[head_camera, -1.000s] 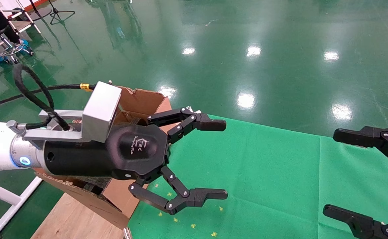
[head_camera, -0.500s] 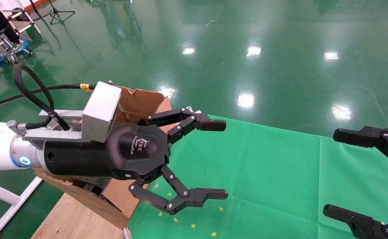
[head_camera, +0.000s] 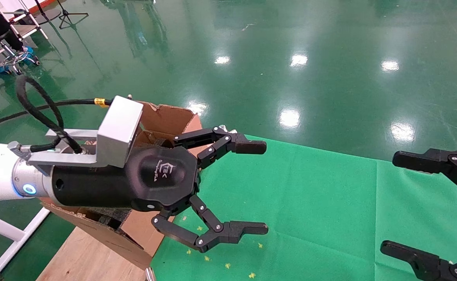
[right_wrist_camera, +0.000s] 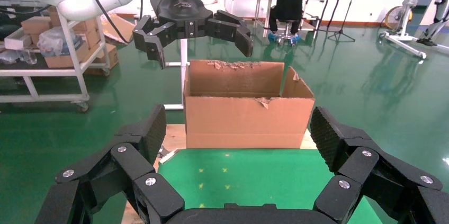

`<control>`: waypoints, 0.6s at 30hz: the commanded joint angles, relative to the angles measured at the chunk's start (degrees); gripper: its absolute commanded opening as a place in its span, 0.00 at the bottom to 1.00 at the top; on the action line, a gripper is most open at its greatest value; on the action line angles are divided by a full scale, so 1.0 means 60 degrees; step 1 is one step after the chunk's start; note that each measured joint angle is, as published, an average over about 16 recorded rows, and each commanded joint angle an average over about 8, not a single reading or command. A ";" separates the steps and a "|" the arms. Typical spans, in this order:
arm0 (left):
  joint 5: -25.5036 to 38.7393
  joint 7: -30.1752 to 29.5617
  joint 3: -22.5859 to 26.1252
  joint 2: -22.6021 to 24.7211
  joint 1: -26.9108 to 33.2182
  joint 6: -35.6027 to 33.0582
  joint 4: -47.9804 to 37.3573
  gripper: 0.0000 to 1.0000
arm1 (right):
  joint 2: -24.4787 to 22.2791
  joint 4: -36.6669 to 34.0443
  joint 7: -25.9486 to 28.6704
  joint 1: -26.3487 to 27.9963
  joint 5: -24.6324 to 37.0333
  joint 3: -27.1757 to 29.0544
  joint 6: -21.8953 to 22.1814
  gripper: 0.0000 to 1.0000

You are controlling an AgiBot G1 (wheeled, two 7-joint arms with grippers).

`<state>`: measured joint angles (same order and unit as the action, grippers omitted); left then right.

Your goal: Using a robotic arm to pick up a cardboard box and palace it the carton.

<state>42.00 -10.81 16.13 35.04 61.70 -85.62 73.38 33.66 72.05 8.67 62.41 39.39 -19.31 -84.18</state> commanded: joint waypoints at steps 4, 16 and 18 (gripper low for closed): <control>0.0000 0.0000 0.0000 0.0000 0.0000 0.0000 0.0000 1.00 | 0.0000 0.0000 0.0000 0.0000 0.0000 0.0000 0.0000 1.00; -0.0002 0.0000 0.0000 0.0000 0.0000 0.0000 0.0000 1.00 | 0.0000 0.0000 0.0000 0.0000 0.0000 0.0000 0.0000 1.00; -0.0003 0.0000 0.0000 0.0000 0.0000 0.0000 0.0000 1.00 | 0.0000 0.0000 0.0000 0.0000 0.0000 0.0000 0.0000 1.00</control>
<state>41.98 -10.81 16.13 35.04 61.70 -85.62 73.38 33.66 72.05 8.67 62.41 39.39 -19.31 -84.18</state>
